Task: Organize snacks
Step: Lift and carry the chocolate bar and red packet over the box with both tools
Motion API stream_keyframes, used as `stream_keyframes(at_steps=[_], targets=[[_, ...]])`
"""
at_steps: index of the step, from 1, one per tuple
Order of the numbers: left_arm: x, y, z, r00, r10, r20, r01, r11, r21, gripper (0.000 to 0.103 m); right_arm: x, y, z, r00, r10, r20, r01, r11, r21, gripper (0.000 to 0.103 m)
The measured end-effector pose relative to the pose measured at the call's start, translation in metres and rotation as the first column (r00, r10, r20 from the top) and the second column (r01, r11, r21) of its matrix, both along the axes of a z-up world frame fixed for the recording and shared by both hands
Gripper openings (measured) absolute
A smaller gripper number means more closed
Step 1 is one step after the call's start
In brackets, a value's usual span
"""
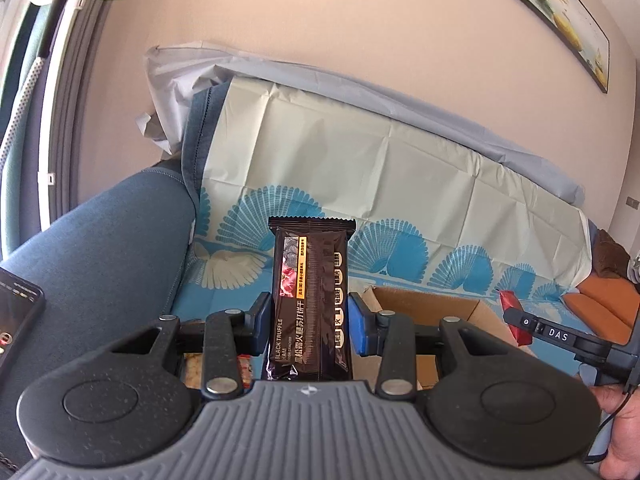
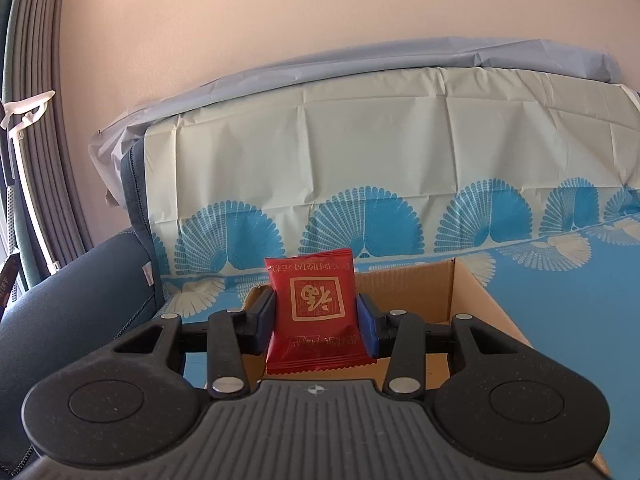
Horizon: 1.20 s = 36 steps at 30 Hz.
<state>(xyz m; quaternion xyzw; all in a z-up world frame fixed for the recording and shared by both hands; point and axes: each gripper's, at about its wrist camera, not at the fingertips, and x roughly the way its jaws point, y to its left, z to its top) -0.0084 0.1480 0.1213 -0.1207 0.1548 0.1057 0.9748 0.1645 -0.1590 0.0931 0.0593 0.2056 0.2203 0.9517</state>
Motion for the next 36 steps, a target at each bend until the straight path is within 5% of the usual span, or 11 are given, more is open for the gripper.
stream_keyframes(at_steps=[9, 17, 29, 36], targets=[[-0.042, 0.004, 0.042, 0.994, 0.026, 0.103, -0.021, 0.998, -0.054, 0.044, -0.015, 0.005, 0.007, 1.0, 0.009, 0.012, -0.01, 0.999, 0.03, 0.045], [-0.016, -0.023, 0.04, 0.991, -0.045, 0.124, 0.065, 0.986, -0.156, 0.044, -0.019, -0.002, 0.006, 1.0, -0.021, 0.011, 0.02, 0.999, 0.03, 0.045], [0.046, -0.097, 0.002, 0.979, -0.202, 0.016, 0.202, 0.979, 0.011, 0.043, -0.01, -0.017, 0.002, 0.999, -0.051, 0.019, 0.05, 0.999, 0.015, 0.045], [0.065, -0.086, -0.024, 0.98, -0.197, -0.011, 0.197, 0.98, -0.01, 0.043, 0.001, -0.027, -0.002, 0.998, -0.065, 0.022, 0.066, 0.998, -0.007, 0.045]])
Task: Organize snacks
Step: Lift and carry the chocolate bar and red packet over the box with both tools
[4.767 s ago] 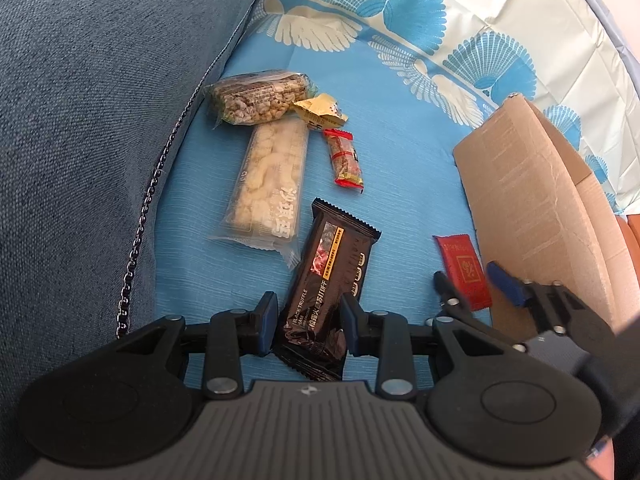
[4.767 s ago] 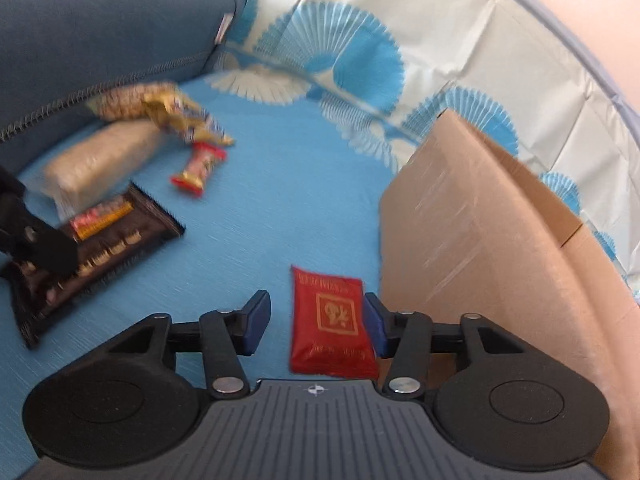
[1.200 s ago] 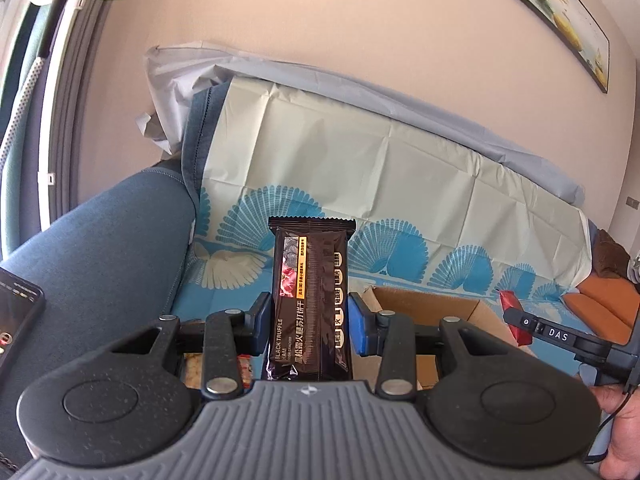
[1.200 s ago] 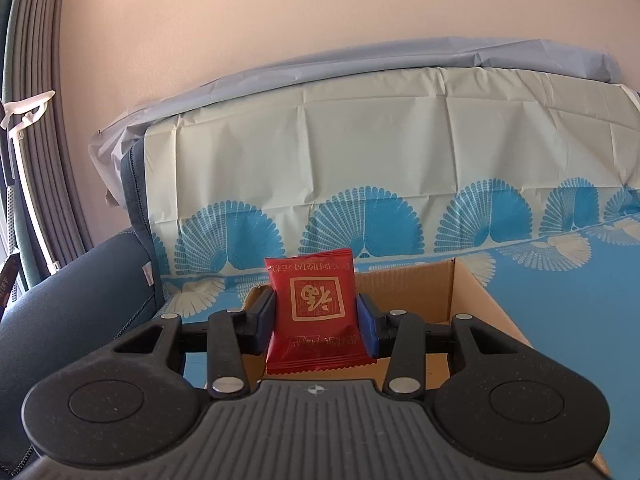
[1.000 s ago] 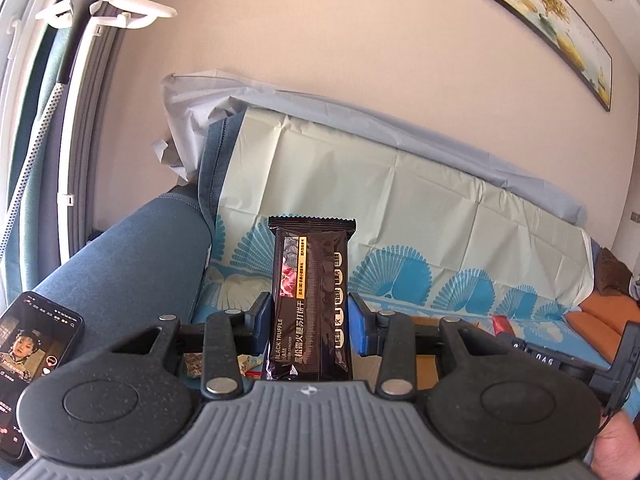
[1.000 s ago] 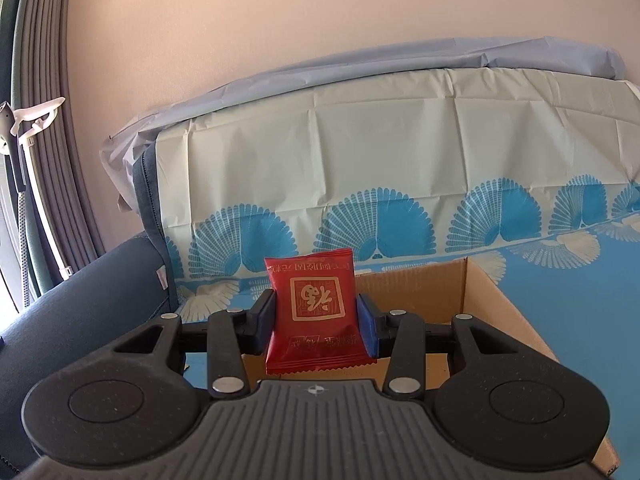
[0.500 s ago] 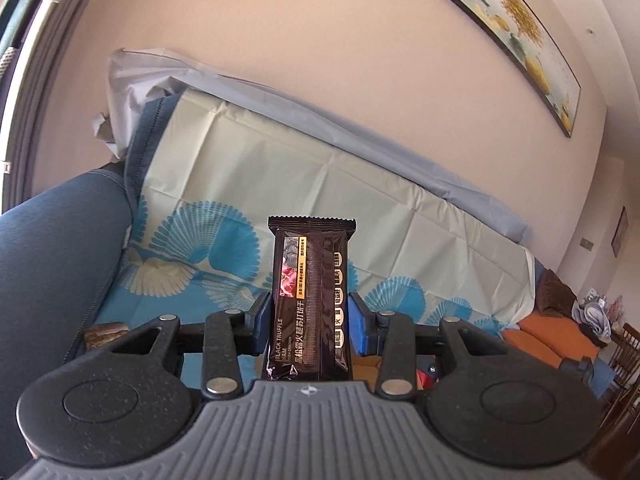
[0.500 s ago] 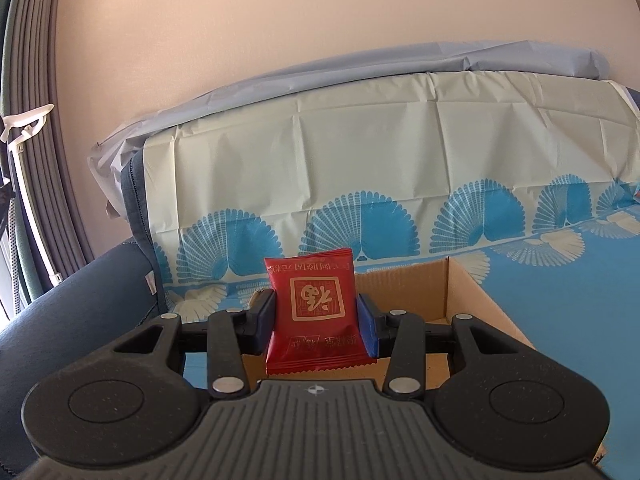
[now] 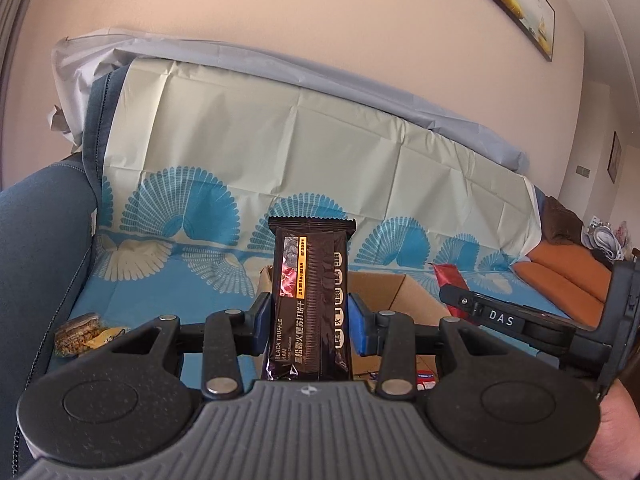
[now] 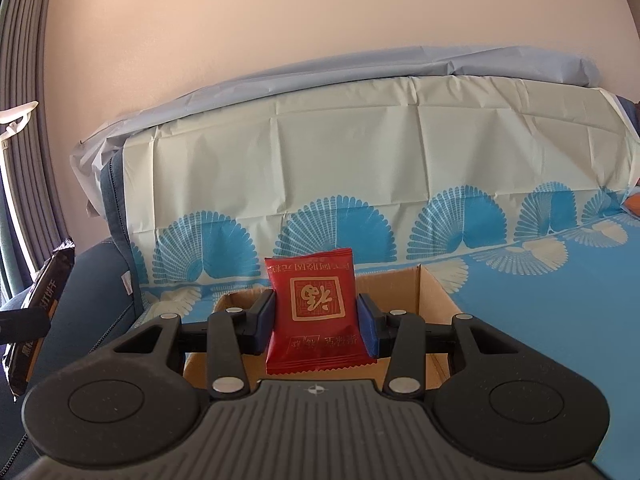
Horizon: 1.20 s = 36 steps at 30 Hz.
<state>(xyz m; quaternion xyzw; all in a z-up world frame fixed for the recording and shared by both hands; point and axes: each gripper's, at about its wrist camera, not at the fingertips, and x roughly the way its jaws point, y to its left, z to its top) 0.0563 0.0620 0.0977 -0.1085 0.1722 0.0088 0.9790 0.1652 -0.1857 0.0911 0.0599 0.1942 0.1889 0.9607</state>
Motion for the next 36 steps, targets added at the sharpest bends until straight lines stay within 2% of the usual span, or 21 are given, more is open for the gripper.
stream_keyframes(at_steps=[3, 10, 19, 25, 31, 36], targets=[[0.006, 0.005, -0.005, 1.0, -0.002, -0.001, 0.002, 1.0, -0.023, 0.043, 0.003, -0.001, -0.002, 1.0, 0.001, -0.005, -0.001, 1.0, -0.013, 0.045], [0.025, -0.001, -0.012, 0.999, -0.03, -0.009, 0.03, 0.999, -0.018, 0.043, 0.008, 0.0, -0.006, 1.0, -0.001, 0.001, 0.001, 0.999, -0.049, 0.045], [0.041, -0.04, -0.018, 0.992, -0.125, 0.028, 0.122, 0.989, 0.082, 0.043, 0.012, -0.002, -0.007, 1.0, -0.024, -0.008, 0.024, 0.999, -0.047, 0.045], [0.063, -0.052, -0.017, 0.989, -0.147, 0.028, 0.145, 0.988, 0.044, 0.043, 0.013, -0.002, -0.009, 0.998, -0.057, -0.008, 0.057, 0.997, -0.051, 0.045], [0.087, -0.059, -0.02, 0.994, -0.113, -0.003, 0.113, 0.993, 0.028, 0.043, 0.015, -0.004, -0.012, 0.993, -0.117, -0.012, 0.116, 0.991, -0.064, 0.045], [0.083, -0.069, -0.034, 0.99, -0.138, -0.031, 0.141, 0.984, 0.105, 0.043, 0.017, -0.004, -0.014, 0.992, -0.129, -0.018, 0.127, 0.989, -0.077, 0.045]])
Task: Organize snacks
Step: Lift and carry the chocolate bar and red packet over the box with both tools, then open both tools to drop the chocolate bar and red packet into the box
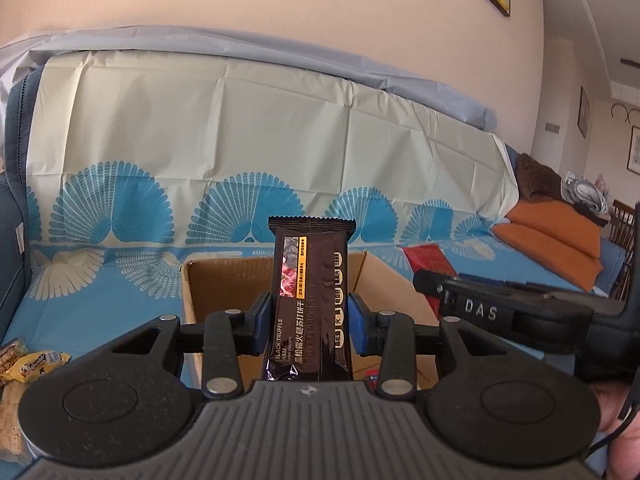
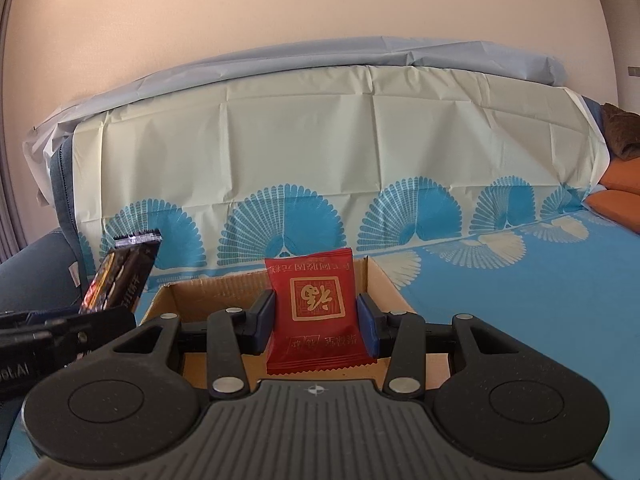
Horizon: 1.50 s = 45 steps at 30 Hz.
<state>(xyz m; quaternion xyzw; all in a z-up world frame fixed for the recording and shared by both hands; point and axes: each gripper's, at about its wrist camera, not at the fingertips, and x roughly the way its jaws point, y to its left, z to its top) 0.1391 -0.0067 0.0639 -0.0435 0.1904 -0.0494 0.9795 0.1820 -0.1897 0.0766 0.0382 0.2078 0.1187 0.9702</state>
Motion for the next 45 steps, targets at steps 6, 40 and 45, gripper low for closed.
stream_keyframes(at_steps=[6, 40, 45], targets=[[0.001, -0.006, -0.005, 0.999, -0.034, -0.005, 0.034, 0.999, 0.027, 0.043, 0.001, 0.005, -0.001, 1.0, 0.008, -0.002, -0.008, 1.0, -0.014, 0.045], [0.008, -0.003, -0.006, 0.998, -0.038, -0.05, 0.037, 0.999, -0.02, 0.044, 0.004, 0.013, -0.004, 0.999, 0.035, -0.018, -0.036, 0.998, -0.049, 0.046], [0.011, -0.001, -0.007, 0.996, -0.039, -0.074, 0.035, 0.998, -0.051, 0.05, 0.008, 0.015, -0.007, 0.999, 0.03, -0.045, -0.033, 0.998, -0.048, 0.056]])
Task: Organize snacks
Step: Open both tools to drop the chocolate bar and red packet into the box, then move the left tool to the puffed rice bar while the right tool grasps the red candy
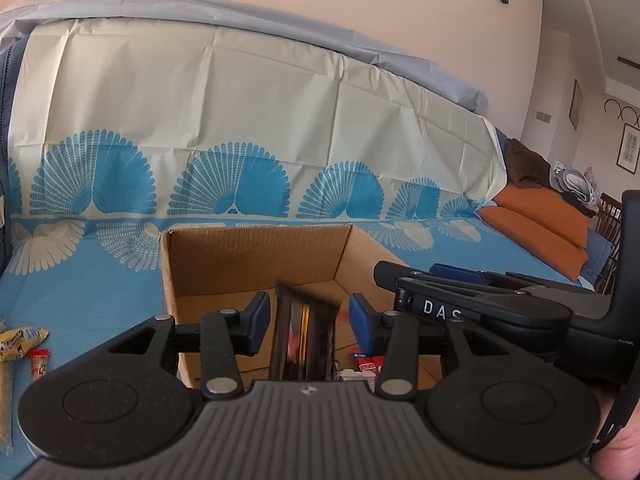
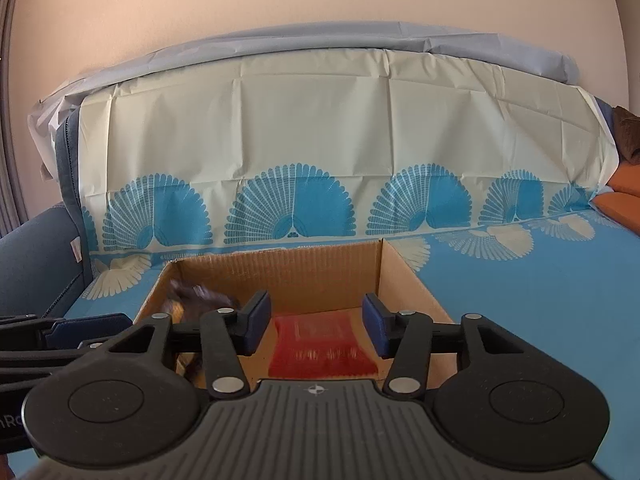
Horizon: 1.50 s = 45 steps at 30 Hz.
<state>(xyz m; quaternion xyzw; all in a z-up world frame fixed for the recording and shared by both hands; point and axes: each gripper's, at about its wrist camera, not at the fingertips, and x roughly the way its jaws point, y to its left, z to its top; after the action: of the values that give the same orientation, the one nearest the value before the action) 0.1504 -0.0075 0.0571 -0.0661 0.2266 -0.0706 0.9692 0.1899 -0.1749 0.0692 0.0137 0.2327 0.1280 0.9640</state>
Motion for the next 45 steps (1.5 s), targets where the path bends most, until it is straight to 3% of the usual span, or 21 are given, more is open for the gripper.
stream_keyframes(at_steps=[4, 18, 26, 30, 32, 35, 37, 45], targets=[[0.001, 0.002, 0.0, 1.0, 0.013, -0.004, -0.013, 1.0, -0.004, 0.05, 0.0, 0.001, -0.001, 1.0, -0.01, 0.001, 0.01, 1.0, 0.003, 0.062], [-0.03, 0.016, 0.01, 0.996, 0.076, 0.044, -0.078, 0.996, 0.045, 0.05, -0.012, 0.019, -0.001, 1.0, -0.02, -0.022, 0.021, 0.999, 0.034, 0.062], [-0.067, 0.069, 0.043, 0.996, 0.079, 0.048, -0.077, 0.996, -0.032, 0.055, -0.032, 0.036, 0.006, 0.999, 0.041, 0.006, -0.042, 0.997, 0.068, 0.062], [-0.087, 0.098, 0.05, 0.993, 0.11, 0.038, -0.112, 0.992, 0.055, 0.059, -0.035, 0.044, 0.007, 0.997, 0.076, 0.002, -0.076, 0.994, 0.077, 0.063], [-0.098, 0.115, 0.041, 0.988, 0.154, 0.03, -0.156, 0.983, 0.096, 0.06, -0.035, 0.049, 0.006, 0.996, 0.089, -0.008, -0.088, 0.993, 0.073, 0.068], [-0.103, 0.144, 0.013, 0.965, 0.258, -0.047, -0.254, 0.965, 0.067, 0.058, -0.036, 0.057, 0.002, 0.994, 0.106, -0.028, -0.104, 0.993, 0.059, 0.07], [-0.105, 0.157, -0.004, 0.953, 0.298, -0.056, -0.295, 0.954, 0.061, 0.058, -0.039, 0.062, 0.0, 0.992, 0.122, -0.031, -0.121, 0.992, 0.046, 0.07], [-0.079, 0.193, -0.053, 0.89, 0.415, -0.192, -0.409, 0.91, 0.072, 0.061, -0.044, 0.077, -0.004, 0.981, 0.192, -0.014, -0.193, 0.98, -0.047, 0.071]])
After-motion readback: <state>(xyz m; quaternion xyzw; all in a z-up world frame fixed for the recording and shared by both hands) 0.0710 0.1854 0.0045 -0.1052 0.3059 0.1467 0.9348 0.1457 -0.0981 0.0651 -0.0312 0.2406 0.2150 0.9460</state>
